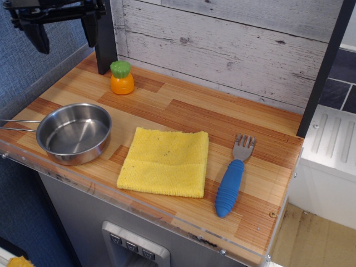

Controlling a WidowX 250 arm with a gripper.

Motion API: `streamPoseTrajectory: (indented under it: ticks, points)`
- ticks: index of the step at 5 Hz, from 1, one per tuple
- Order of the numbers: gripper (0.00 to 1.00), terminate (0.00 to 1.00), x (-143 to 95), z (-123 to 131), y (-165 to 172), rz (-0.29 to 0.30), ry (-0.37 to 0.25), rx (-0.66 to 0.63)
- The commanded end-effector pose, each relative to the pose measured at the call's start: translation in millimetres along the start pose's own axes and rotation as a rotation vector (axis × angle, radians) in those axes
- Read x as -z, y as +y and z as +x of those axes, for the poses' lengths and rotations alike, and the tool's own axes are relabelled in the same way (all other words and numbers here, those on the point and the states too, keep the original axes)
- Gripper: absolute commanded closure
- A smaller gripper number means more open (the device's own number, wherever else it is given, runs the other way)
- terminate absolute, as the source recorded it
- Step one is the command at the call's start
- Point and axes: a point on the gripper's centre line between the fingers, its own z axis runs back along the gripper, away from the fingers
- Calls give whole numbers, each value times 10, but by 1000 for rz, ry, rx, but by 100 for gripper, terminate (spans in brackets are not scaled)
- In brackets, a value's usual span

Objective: Place the container in the pan

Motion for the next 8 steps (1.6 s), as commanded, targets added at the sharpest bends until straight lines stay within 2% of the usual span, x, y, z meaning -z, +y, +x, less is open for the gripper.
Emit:
streamPoseTrajectory:
  ticks: [1,2,4,5,6,8]
  points:
    - [0,0,178,341,-219,40,-69,114]
    - [0,0,337,397,-290,55,-73,131]
    - [0,0,552,410,-374,-13,-3,135]
    - [0,0,647,415,-415,-23,9,157]
    - [0,0,762,435,-425,-7,7,161]
    - [0,0,986,443,-479,-27,16,175]
